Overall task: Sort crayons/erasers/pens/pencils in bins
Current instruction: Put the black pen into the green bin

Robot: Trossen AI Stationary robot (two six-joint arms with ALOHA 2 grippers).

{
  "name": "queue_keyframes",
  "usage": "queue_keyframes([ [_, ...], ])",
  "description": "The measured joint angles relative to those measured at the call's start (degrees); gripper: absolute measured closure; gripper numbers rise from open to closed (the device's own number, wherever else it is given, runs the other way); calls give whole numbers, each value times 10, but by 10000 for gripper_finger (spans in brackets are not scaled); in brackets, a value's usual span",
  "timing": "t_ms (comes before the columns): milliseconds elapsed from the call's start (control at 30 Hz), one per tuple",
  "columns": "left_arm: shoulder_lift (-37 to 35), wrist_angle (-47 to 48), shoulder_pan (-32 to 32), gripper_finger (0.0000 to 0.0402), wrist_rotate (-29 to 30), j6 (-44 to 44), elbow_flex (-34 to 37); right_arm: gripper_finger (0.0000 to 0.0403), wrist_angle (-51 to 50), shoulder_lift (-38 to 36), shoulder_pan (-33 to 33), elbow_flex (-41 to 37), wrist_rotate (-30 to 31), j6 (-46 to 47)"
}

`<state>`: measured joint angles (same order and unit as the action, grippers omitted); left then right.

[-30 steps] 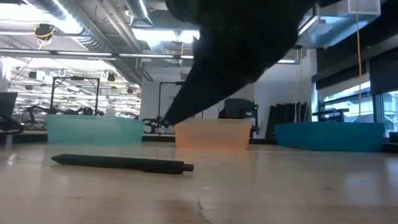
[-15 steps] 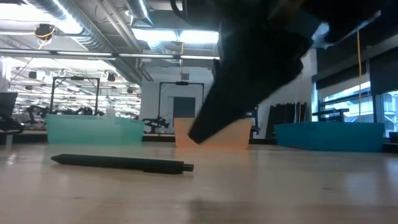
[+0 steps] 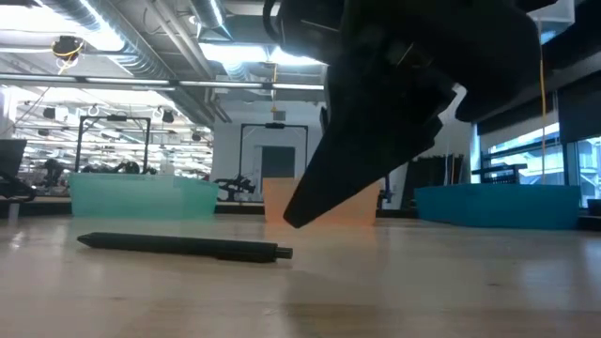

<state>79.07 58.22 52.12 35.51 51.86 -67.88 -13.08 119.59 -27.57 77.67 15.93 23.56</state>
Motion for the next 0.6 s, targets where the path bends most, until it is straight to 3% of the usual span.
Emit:
queue_keyframes([
  [600, 0, 0, 0, 308, 0, 0, 0, 274, 31, 34, 1, 0, -6, 4],
])
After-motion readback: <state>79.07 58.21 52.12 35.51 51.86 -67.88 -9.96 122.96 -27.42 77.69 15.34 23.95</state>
